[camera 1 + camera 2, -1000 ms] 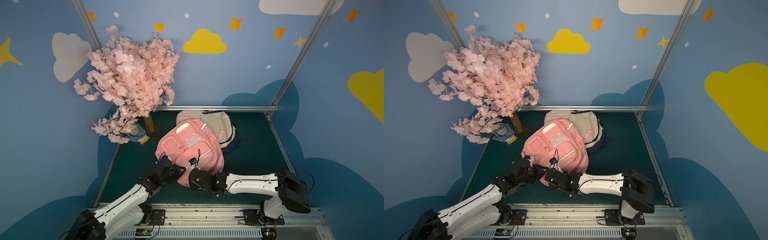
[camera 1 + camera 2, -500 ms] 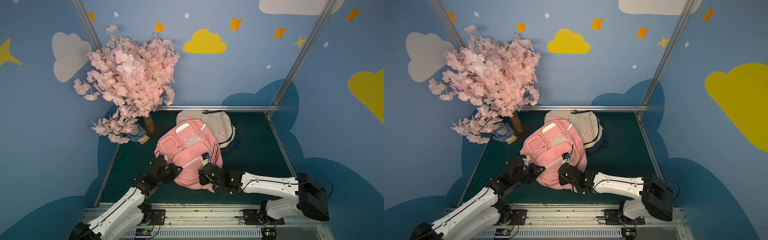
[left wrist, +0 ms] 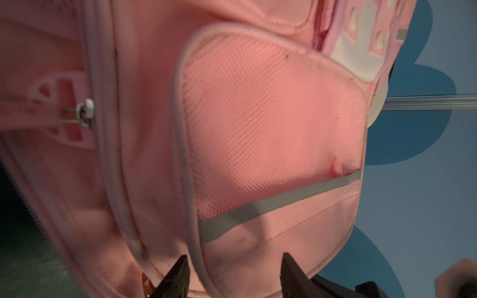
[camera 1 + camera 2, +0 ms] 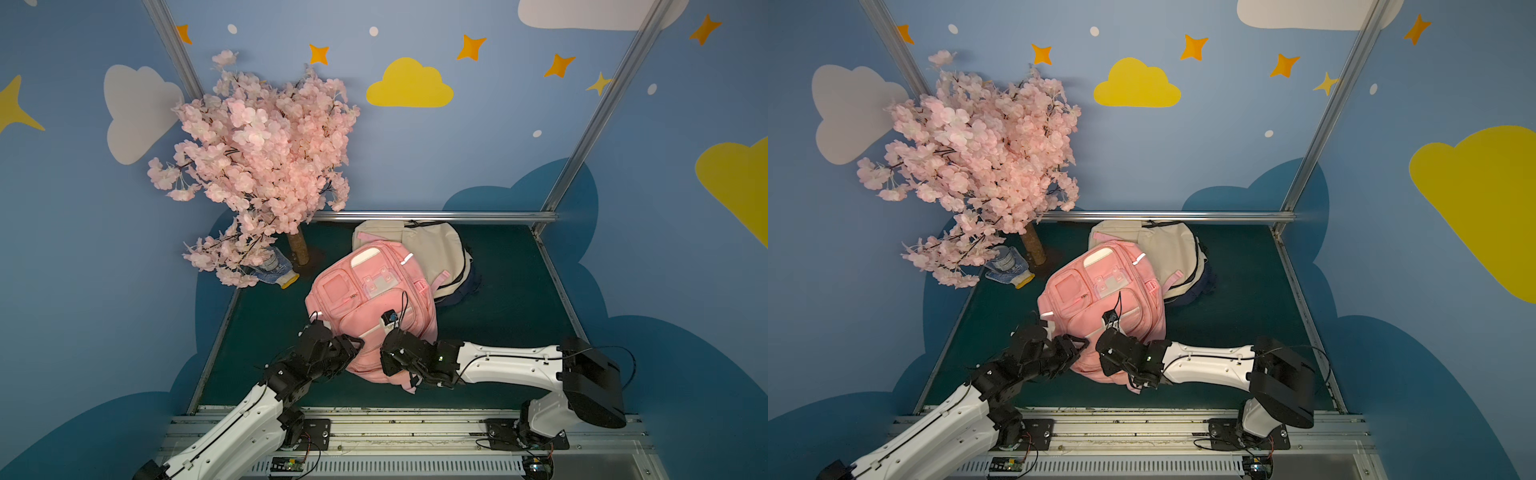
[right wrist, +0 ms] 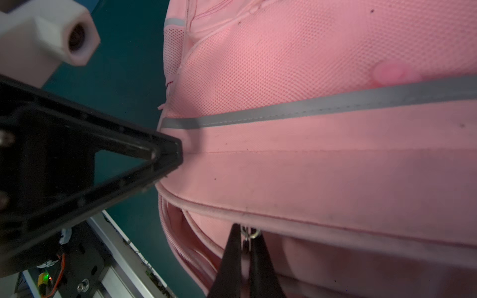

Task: Zip up the backpack
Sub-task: Zip the zipper on the backpack.

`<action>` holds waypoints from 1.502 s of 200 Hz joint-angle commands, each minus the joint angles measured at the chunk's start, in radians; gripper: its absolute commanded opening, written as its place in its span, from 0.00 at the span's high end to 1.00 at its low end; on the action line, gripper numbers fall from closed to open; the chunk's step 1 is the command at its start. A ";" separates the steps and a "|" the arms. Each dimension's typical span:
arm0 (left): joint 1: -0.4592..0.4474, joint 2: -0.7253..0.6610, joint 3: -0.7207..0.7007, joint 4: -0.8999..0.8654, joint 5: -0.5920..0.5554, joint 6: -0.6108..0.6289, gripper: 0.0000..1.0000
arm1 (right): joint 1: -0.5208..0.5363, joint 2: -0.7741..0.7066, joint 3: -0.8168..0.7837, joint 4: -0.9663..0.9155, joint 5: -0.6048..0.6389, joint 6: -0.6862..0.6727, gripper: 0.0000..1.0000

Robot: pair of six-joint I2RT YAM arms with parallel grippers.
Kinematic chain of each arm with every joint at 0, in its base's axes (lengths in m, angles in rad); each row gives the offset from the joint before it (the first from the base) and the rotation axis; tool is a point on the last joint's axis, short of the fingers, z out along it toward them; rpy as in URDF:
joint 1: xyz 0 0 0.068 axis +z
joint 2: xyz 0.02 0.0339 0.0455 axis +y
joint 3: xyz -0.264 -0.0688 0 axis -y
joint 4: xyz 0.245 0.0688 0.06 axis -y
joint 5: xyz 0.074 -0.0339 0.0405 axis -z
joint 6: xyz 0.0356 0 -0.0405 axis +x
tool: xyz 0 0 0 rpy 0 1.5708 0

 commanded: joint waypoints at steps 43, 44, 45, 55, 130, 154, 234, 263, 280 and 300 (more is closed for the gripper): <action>0.000 0.012 -0.029 -0.026 -0.067 -0.019 0.71 | 0.035 0.018 0.082 -0.126 0.052 0.024 1.00; 0.000 0.012 -0.029 -0.028 -0.069 -0.018 0.72 | 0.035 0.016 0.082 -0.136 0.058 0.026 1.00; 0.002 0.011 -0.029 -0.031 -0.070 -0.017 0.73 | 0.036 0.015 0.082 -0.143 0.063 0.027 1.00; 0.014 0.004 -0.033 -0.049 -0.075 -0.008 0.79 | 0.031 0.000 0.077 -0.183 0.098 0.023 1.00; 0.151 -0.143 -0.032 -0.205 -0.061 0.082 0.97 | -0.103 -0.177 -0.082 -0.237 0.172 -0.019 1.00; 0.180 -0.163 -0.018 -0.235 -0.053 0.099 0.98 | -0.134 -0.197 -0.110 -0.196 0.158 -0.016 1.00; 0.226 -0.053 0.038 -0.174 0.021 0.165 0.98 | -0.084 -0.055 0.013 -0.213 -0.050 -0.116 1.00; 0.219 0.015 0.035 -0.081 0.070 0.160 0.98 | -0.073 0.069 0.057 -0.235 -0.081 -0.097 1.00; 0.217 0.028 0.038 -0.076 0.068 0.167 0.97 | -0.074 0.140 0.103 -0.283 -0.080 -0.097 1.00; 0.215 0.034 0.034 -0.073 0.069 0.174 0.98 | -0.073 0.193 0.137 -0.315 -0.080 -0.104 1.00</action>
